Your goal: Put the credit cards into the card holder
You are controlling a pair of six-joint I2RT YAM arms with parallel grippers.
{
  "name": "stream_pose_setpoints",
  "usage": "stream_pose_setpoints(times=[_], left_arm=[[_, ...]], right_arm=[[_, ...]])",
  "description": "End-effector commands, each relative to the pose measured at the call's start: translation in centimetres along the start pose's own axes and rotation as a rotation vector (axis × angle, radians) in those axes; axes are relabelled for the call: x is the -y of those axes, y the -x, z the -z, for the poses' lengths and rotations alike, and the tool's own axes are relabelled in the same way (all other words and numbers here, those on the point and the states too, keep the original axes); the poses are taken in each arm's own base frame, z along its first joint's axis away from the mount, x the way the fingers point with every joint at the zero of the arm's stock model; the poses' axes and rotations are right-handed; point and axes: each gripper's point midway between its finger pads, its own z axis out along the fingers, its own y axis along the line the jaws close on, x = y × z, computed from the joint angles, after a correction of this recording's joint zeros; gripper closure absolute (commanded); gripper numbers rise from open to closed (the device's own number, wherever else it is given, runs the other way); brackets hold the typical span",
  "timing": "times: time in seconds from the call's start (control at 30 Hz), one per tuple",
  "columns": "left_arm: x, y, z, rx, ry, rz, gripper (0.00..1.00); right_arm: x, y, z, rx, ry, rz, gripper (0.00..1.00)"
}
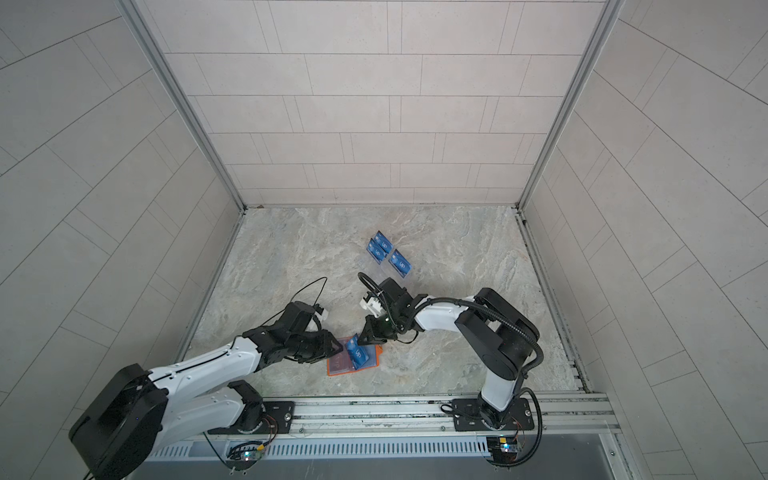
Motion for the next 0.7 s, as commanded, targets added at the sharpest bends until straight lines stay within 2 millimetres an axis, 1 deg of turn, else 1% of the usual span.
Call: stream_pose_setpoints(times=[0.0, 0.23, 0.47, 0.67], left_arm=[[-2.0, -1.2, -0.3, -0.036, 0.066, 0.016, 0.65], [-2.1, -1.3, -0.3, -0.038, 0.067, 0.019, 0.65], [-2.0, -1.3, -0.3, -0.042, 0.066, 0.017, 0.65], [-2.1, -1.3, -0.3, -0.043, 0.067, 0.017, 0.65]], right_arm=[[1.0, 0.3, -0.7, 0.026, -0.024, -0.018, 1.00], [1.6, 1.0, -1.1, 0.067, -0.037, -0.025, 1.00], [2.4, 1.2, -1.1, 0.101, -0.067, -0.033, 1.00], [2.1, 1.3, -1.7, 0.108, -0.054, -0.039, 1.00]])
